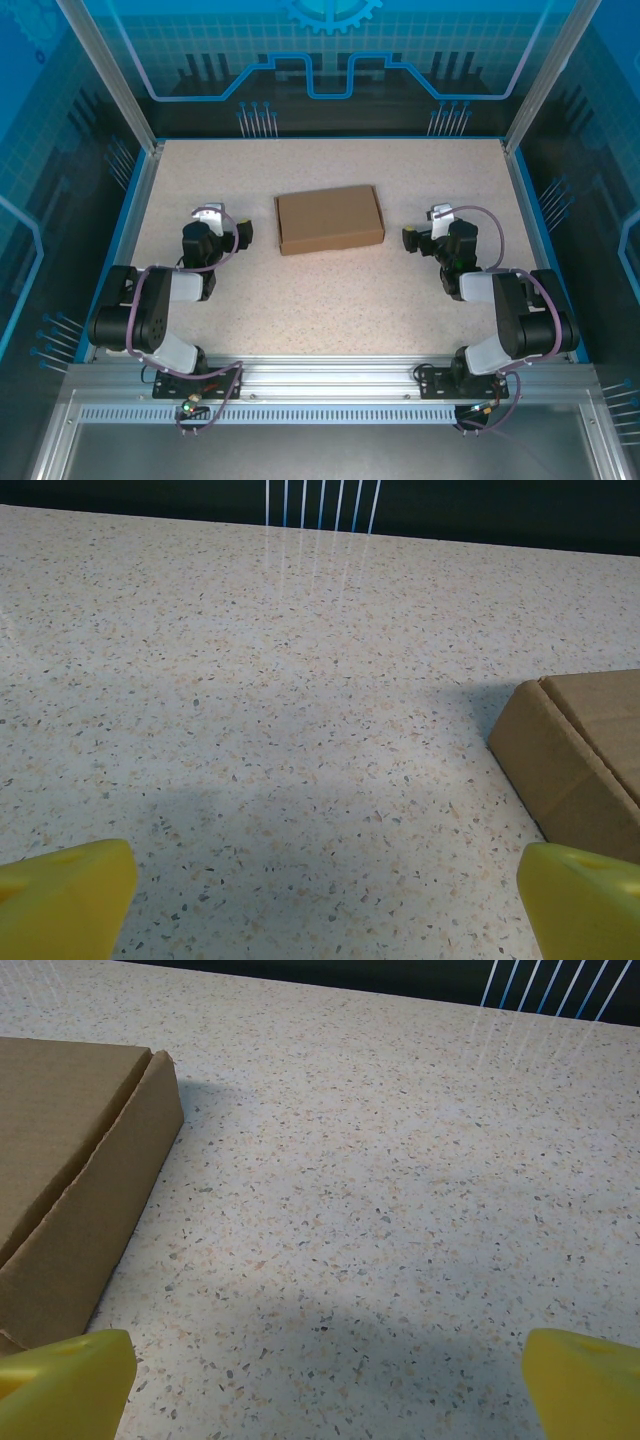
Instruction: Fold the paper box
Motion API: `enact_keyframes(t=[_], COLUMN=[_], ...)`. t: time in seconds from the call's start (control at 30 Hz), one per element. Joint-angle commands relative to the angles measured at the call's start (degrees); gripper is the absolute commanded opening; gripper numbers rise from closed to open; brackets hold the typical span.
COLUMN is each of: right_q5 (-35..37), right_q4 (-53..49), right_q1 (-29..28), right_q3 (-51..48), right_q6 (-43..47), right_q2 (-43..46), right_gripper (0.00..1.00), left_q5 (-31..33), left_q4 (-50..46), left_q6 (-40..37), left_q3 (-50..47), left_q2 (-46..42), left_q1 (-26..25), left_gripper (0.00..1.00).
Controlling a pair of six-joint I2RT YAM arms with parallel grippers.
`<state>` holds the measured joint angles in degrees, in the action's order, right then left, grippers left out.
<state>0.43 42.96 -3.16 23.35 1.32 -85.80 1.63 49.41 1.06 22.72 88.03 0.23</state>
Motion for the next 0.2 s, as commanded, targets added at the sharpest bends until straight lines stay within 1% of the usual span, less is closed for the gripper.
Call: enact_keyframes(t=[0.0, 0.17], right_q5=[0.3, 0.3], right_q4=[0.3, 0.3], right_q1=[0.2, 0.2], right_q3=[1.3, 1.3], right_q6=[-0.4, -0.4], right_q2=[-0.4, -0.4], right_gripper=[1.00, 1.00], left_q5=[-1.0, -1.0], left_q4=[1.9, 1.9], left_q6=[-1.3, -1.3], left_q3=[-0.5, -0.5], left_q2=[0.3, 0.4], left_q1=[0.3, 0.3], left_gripper=[0.99, 0.99])
